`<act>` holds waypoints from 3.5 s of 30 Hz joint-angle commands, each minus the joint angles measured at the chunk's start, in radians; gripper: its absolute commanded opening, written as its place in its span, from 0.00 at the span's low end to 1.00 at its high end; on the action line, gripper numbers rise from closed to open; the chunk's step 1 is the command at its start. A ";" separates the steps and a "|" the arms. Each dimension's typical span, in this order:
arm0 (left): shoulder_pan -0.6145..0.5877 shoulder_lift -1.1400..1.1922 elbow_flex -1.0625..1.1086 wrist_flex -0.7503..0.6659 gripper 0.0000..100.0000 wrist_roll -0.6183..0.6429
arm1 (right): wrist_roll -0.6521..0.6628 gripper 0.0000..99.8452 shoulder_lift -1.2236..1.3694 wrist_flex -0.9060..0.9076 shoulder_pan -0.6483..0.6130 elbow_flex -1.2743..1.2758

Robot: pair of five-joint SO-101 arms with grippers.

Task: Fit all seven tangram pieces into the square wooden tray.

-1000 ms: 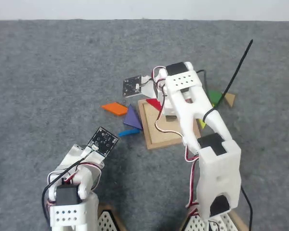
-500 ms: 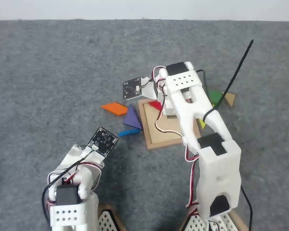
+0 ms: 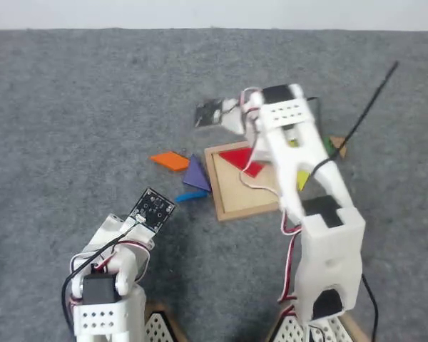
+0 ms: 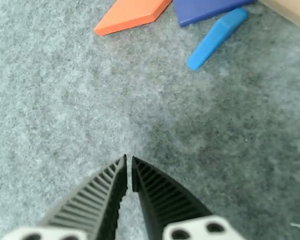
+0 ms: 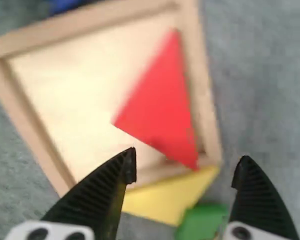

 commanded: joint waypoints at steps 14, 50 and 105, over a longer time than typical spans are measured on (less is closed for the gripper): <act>-0.005 -0.018 -0.008 0.012 0.01 -0.014 | -0.068 0.30 0.180 -0.044 -0.001 -0.164; -0.005 -0.018 -0.008 0.012 0.01 -0.014 | -0.781 0.31 0.354 0.150 0.222 -0.448; -0.003 -0.018 -0.008 0.012 0.01 -0.014 | -0.921 0.32 -0.004 -0.285 0.165 0.302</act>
